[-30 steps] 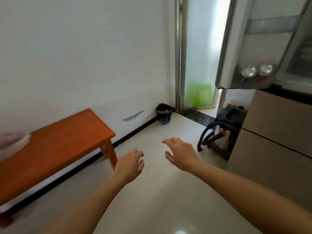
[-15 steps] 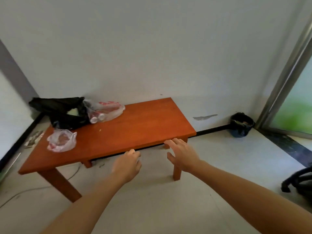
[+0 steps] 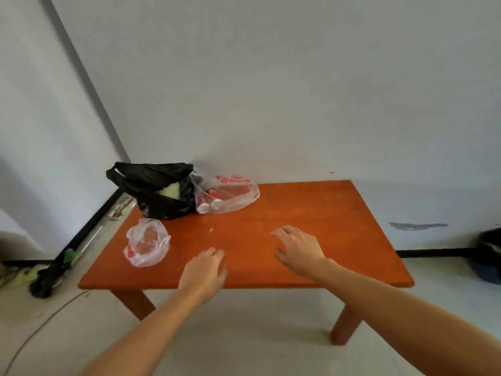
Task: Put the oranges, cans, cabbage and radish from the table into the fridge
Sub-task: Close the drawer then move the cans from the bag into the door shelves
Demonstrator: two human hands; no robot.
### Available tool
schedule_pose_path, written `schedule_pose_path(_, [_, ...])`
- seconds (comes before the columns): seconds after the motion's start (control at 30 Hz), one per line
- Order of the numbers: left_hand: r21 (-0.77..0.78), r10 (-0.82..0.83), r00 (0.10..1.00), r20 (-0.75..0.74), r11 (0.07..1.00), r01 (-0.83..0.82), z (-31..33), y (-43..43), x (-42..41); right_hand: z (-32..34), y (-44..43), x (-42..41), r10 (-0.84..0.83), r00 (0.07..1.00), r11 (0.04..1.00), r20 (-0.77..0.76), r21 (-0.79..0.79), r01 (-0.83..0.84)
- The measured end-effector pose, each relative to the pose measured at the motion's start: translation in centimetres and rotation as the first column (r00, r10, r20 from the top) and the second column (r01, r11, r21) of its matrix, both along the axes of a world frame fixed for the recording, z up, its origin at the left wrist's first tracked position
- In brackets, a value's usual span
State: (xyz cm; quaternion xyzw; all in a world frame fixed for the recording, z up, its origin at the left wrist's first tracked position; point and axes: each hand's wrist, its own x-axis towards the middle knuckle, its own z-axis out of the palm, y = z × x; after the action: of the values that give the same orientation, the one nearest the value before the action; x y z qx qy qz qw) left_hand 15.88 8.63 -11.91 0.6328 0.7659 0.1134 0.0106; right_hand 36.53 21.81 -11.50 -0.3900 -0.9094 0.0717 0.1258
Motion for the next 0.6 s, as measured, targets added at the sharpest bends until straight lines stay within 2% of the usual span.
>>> schedule_pose_path(0.3, [-0.009, 0.075, 0.997, -0.003, 0.997, -0.075, -2.3, 6.4, -12.6, -3.5, 7.7, -13.6, 0.115, 0.992, 0.993, 0.051, -0.041, -0.113])
schedule_pose_path(0.6, [0.054, -0.069, 0.997, -0.042, 0.996, 0.071, -1.1, 18.7, -26.9, -5.0, 15.9, -26.0, -0.035, 0.998, 0.996, 0.052, -0.084, 0.039])
